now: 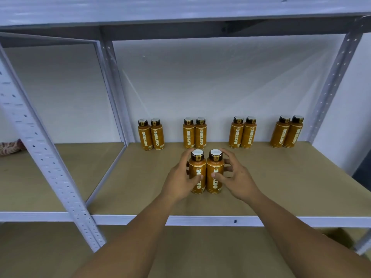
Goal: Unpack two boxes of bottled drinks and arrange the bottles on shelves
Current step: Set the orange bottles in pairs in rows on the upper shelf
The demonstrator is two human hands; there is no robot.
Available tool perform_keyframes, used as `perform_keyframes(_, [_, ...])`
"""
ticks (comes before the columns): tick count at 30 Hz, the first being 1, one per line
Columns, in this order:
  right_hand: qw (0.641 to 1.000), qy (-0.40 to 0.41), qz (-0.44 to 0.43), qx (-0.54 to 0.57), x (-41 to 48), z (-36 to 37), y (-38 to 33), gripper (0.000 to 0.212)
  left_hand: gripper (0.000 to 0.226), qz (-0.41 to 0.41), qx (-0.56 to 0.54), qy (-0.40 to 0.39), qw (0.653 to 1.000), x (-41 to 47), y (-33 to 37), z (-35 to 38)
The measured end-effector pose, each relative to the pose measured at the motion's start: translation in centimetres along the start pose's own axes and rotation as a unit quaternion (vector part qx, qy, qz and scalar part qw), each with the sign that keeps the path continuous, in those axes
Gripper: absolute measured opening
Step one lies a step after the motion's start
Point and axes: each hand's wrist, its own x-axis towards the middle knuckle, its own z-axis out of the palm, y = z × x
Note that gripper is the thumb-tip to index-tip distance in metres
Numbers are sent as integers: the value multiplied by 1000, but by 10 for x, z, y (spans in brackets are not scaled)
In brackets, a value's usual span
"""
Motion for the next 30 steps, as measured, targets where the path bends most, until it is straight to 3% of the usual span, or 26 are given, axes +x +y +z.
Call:
perform_keyframes(13, [999,3,-44,-21,43,116,-52,80,88,-11,19,34,999,3,-78,-89])
perform_keyframes(30, [996,26,-56,-57,79,150,-58,78,93,-22,67,52,996,39,-109,-102])
